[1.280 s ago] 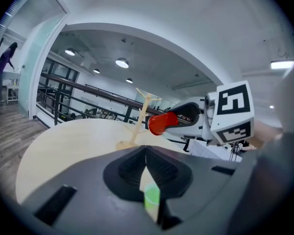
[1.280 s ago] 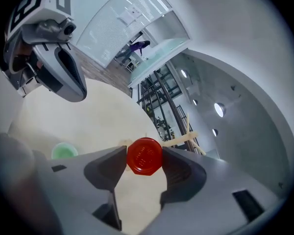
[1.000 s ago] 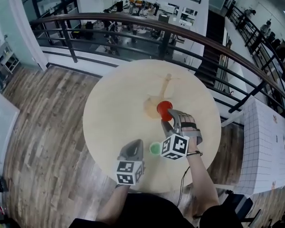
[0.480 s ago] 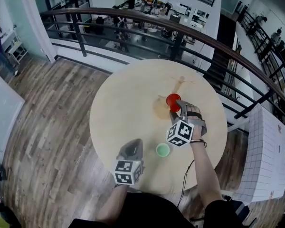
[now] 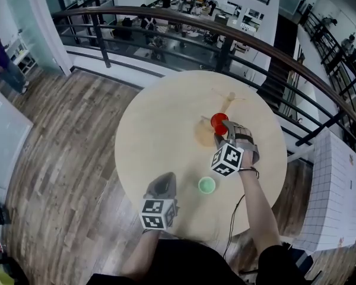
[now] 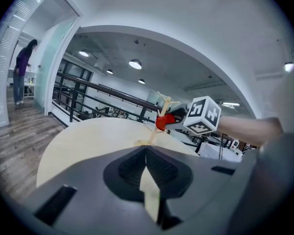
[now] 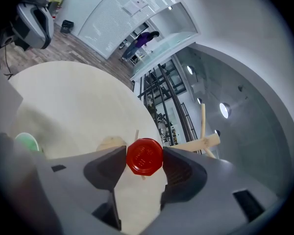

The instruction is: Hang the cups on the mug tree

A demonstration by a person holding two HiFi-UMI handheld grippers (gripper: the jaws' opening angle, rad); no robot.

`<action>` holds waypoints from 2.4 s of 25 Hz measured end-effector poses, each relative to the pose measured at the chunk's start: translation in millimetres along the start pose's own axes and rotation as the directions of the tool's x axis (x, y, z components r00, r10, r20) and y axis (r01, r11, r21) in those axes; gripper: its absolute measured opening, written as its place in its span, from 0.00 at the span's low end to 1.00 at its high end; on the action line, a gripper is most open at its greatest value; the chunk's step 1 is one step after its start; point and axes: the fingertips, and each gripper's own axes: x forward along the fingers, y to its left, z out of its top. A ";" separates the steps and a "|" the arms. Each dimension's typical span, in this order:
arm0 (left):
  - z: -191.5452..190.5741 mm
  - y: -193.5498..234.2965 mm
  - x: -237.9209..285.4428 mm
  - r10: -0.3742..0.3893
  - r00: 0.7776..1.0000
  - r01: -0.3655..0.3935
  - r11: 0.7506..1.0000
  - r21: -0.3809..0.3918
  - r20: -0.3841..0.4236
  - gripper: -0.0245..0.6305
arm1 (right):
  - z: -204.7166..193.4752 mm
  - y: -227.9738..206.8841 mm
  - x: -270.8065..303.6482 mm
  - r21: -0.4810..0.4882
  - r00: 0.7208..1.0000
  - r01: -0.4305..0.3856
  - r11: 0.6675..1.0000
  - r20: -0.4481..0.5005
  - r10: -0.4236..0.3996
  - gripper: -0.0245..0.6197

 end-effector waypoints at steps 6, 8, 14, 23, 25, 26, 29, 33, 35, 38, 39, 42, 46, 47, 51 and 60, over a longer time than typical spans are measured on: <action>5.9 7.2 -4.1 0.030 0.999 -0.030 1.000 0.001 0.029 0.06 | 12.9 -1.6 -23.9 0.059 0.996 0.016 0.998 0.089 -0.021 0.47; 4.9 5.8 -4.6 0.028 0.999 -0.028 1.000 -0.001 0.029 0.06 | 19.6 -5.6 -42.5 0.099 0.990 0.034 0.994 0.131 -0.047 0.47; 3.1 -8.5 -1.5 0.001 1.000 -0.001 1.000 0.001 0.029 0.06 | 31.8 -17.1 -106.6 0.308 0.961 0.080 0.948 0.230 -0.156 0.46; 1.4 -31.3 2.7 -0.034 0.999 0.034 0.999 0.025 0.022 0.06 | 24.5 12.3 -184.2 0.657 0.893 0.026 0.754 0.323 -0.313 0.13; -0.4 -36.9 2.9 -0.043 0.999 0.043 0.999 0.032 0.017 0.06 | 15.2 24.7 -193.5 0.733 0.887 0.010 0.680 0.307 -0.344 0.09; -1.8 -39.6 3.6 -0.047 0.999 0.047 0.998 0.034 0.015 0.06 | 8.0 31.2 -196.8 0.787 0.883 -0.008 0.617 0.296 -0.366 0.08; -6.8 -43.3 5.1 -0.047 0.999 0.047 0.998 0.034 0.005 0.06 | -16.3 66.6 -192.1 0.916 0.901 -0.102 0.388 0.250 -0.354 0.05; -8.4 -48.4 5.1 -0.059 0.998 0.059 0.997 0.047 0.005 0.06 | -27.9 99.5 -192.0 0.949 0.922 -0.134 0.286 0.225 -0.314 0.05; -9.5 -51.2 4.6 -0.061 0.998 0.061 0.997 0.047 0.003 0.06 | -28.4 102.8 -193.5 0.948 0.921 -0.143 0.284 0.233 -0.312 0.05; -14.2 -54.7 2.2 -0.066 0.998 0.066 0.996 0.052 -0.006 0.06 | -29.8 110.8 -192.6 0.942 0.914 -0.180 0.282 0.266 -0.306 0.05; -15.5 -55.1 1.4 -0.067 0.998 0.067 0.996 0.055 -0.009 0.06 | -30.1 116.9 -190.2 0.937 0.914 -0.200 0.287 0.284 -0.289 0.06; -19.7 -51.5 -2.0 -0.060 0.998 0.061 0.996 0.065 -0.019 0.06 | -32.0 145.2 -176.5 0.914 0.927 -0.250 0.319 0.321 -0.194 0.40; -27.8 -42.8 -5.3 -0.038 0.998 0.041 0.996 0.074 -0.045 0.06 | -41.1 185.2 -155.8 0.898 0.941 -0.277 0.342 0.326 -0.095 0.48; -30.2 -40.6 -6.6 -0.031 0.998 0.035 0.997 0.075 -0.053 0.06 | -44.3 195.1 -150.9 0.900 0.943 -0.283 0.332 0.325 -0.075 0.49; -33.4 -31.6 -15.7 -0.007 0.998 0.013 0.996 0.087 -0.067 0.06 | -54.7 230.5 -128.5 0.907 0.958 -0.278 0.317 0.286 0.022 0.51; -50.0 -11.8 -29.8 0.045 0.993 -0.035 0.996 0.087 -0.106 0.06 | -56.4 264.3 -78.0 0.901 0.964 -0.263 0.344 0.227 0.141 0.51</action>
